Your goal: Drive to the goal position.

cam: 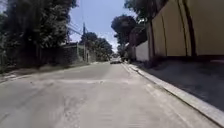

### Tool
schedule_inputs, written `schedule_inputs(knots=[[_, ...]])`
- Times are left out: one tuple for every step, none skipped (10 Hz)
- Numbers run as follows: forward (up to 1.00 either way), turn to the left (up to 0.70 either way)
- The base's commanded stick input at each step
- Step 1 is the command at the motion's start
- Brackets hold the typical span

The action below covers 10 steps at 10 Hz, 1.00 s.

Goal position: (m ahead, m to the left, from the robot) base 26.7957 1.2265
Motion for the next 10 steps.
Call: schedule_inputs(knots=[[1.00, 0.00], [1.00, 0.00], [1.00, 0.00], [1.00, 0.00], [1.00, -0.04], [1.00, -0.24], [1.00, -0.37], [1.00, -0.39], [1.00, 0.00], [1.00, 0.00]])
